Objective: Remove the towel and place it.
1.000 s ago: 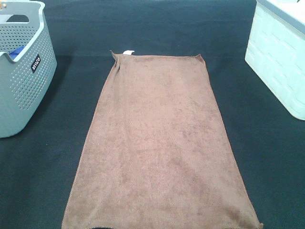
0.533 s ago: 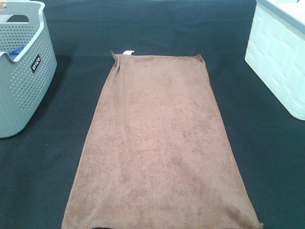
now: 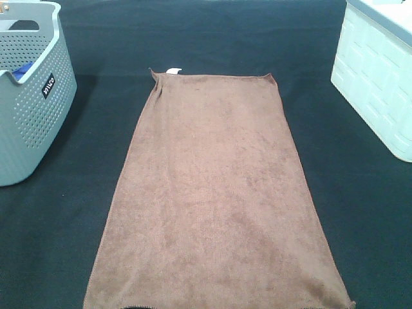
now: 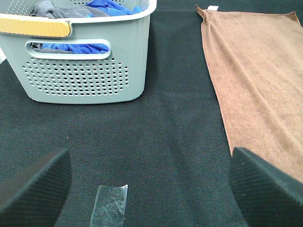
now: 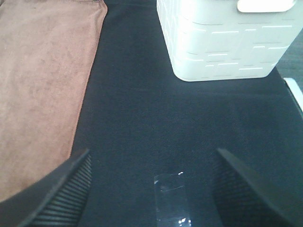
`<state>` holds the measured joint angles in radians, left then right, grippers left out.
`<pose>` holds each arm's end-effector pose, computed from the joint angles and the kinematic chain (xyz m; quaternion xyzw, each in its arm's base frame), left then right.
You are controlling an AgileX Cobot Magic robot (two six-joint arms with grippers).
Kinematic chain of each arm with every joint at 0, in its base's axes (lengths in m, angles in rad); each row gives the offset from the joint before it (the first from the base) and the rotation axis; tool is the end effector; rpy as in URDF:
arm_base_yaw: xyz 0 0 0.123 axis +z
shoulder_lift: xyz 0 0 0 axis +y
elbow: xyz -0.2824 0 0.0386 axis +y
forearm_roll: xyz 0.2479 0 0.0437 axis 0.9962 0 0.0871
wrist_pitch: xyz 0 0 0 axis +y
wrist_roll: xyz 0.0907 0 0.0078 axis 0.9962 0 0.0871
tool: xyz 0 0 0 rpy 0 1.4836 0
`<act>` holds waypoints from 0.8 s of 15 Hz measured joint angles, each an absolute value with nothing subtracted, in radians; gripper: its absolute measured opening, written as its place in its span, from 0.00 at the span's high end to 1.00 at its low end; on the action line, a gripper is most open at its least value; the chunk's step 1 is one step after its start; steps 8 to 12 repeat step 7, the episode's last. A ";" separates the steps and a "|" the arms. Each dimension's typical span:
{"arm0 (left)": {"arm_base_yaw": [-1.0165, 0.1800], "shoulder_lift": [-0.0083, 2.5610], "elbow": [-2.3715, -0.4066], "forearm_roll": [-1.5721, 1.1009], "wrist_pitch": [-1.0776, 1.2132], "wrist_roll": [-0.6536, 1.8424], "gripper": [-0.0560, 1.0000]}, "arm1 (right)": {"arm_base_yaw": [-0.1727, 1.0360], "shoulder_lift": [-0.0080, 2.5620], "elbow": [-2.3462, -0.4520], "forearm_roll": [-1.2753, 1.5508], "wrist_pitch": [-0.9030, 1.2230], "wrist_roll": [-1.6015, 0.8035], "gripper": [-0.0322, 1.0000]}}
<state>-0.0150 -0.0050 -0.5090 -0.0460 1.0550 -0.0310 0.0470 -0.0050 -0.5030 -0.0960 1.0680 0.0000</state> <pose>-0.0065 -0.0035 0.2802 -0.0058 0.8478 -0.0352 0.5291 -0.0061 -0.0079 0.2777 -0.0178 0.8519 -0.0357 0.5222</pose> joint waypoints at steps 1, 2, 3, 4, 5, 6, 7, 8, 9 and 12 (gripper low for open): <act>-0.015 -0.005 -0.509 -0.053 1.055 -0.031 0.15 | 0.047 -0.005 -0.503 -0.098 1.068 0.018 0.30; -0.015 -0.005 -0.509 -0.060 1.055 -0.031 0.15 | 0.047 -0.005 -0.503 -0.098 1.068 0.023 0.30; -0.015 -0.005 -0.509 -0.066 1.054 -0.031 0.15 | 0.047 -0.005 -0.503 -0.099 1.068 0.024 0.30; -0.015 -0.005 -0.509 -0.066 1.054 -0.031 0.15 | 0.047 -0.005 -0.503 -0.099 1.068 0.024 0.30; -0.015 -0.005 -0.509 -0.060 1.054 -0.031 0.15 | 0.047 -0.005 -0.503 -0.099 1.068 0.024 0.30; -0.015 -0.005 -0.509 -0.048 1.053 -0.031 0.15 | 0.047 -0.005 -0.503 -0.099 1.068 0.024 0.30; -0.015 -0.005 -0.509 -0.033 1.053 -0.031 0.15 | 0.047 -0.005 -0.503 -0.099 1.068 0.024 0.30; -0.015 -0.005 -0.509 -0.033 1.053 -0.031 0.15 | 0.047 -0.005 -0.503 -0.099 1.068 0.024 0.30; -0.015 -0.005 -0.509 -0.033 1.053 -0.031 0.15 | 0.047 -0.005 -0.503 -0.099 1.068 0.024 0.30; -0.015 -0.005 -0.509 -0.033 1.053 -0.031 0.15 | 0.047 -0.005 -0.503 -0.099 1.068 0.024 0.30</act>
